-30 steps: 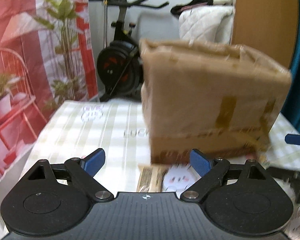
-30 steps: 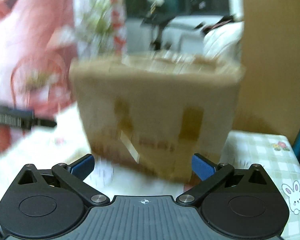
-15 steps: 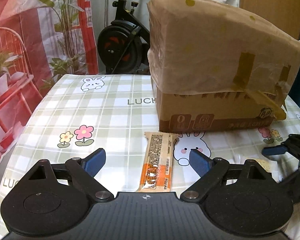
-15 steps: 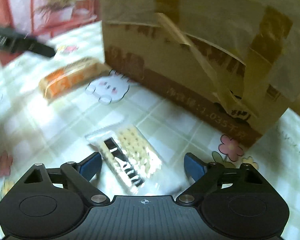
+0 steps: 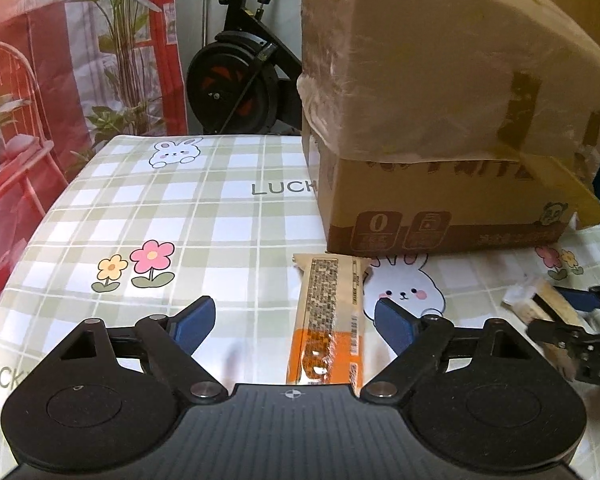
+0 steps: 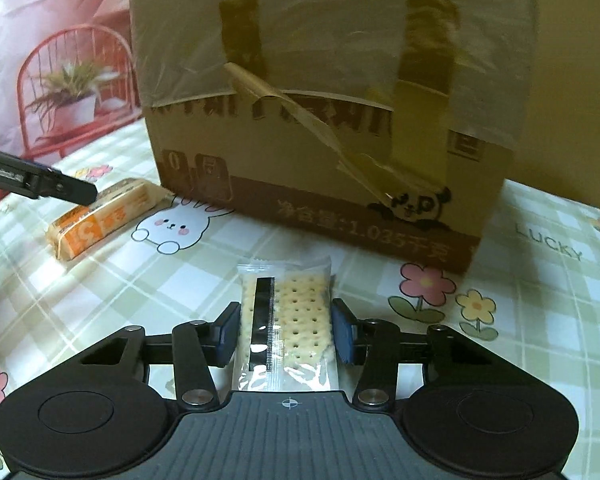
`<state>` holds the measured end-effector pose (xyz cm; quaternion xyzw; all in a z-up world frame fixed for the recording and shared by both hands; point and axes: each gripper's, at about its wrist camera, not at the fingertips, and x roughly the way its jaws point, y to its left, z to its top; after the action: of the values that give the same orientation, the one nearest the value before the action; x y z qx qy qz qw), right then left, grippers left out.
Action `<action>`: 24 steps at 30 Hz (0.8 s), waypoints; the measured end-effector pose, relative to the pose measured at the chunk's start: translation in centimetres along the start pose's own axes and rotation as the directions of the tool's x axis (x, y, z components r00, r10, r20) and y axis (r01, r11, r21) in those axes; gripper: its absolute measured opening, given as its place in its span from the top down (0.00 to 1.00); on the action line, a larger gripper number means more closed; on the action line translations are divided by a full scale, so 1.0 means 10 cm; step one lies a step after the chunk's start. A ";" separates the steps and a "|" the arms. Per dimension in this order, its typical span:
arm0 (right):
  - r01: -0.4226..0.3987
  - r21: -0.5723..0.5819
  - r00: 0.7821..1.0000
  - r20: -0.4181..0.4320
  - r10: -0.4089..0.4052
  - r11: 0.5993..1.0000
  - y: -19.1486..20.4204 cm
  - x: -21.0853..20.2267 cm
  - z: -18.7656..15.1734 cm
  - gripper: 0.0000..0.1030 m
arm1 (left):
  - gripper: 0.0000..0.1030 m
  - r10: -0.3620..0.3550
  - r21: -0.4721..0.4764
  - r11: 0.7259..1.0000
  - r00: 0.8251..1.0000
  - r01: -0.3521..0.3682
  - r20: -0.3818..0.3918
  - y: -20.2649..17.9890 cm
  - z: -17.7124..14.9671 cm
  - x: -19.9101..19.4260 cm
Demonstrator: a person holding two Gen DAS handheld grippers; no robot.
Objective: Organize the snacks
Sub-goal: 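Grasp the long orange snack bar with the left tool while the right tool grasps the cracker packet, then lift both snacks and carry them over the box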
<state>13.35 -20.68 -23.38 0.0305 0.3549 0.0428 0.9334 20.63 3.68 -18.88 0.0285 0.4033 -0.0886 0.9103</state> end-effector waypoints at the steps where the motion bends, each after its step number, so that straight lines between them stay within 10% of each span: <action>1: 0.008 0.000 1.000 0.005 -0.008 1.000 0.01 0.00 -0.01 0.57 | 0.14 0.001 -0.004 1.000 1.000 -0.001 0.003 0.01 0.00 0.02; 9: 0.013 -0.001 1.000 0.014 -0.013 1.000 0.03 -0.03 -0.03 0.57 | 0.16 0.015 0.007 1.000 0.999 -0.015 -0.037 -0.07 0.00 0.30; 15: 0.012 -0.003 1.000 0.018 -0.012 1.000 0.03 -0.02 -0.03 0.57 | 0.61 0.003 0.043 0.999 1.000 -0.003 -0.017 -0.16 -0.14 0.29; 24: 0.011 -0.002 1.000 0.019 -0.011 1.000 0.03 -0.03 -0.04 0.57 | 0.63 -0.005 -0.020 1.000 1.000 0.004 -0.021 -0.24 -0.22 0.15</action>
<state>12.89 -20.39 -23.46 0.0279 0.3461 0.0377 0.9370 19.59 1.39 -21.44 0.0192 0.4139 -0.0862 0.9060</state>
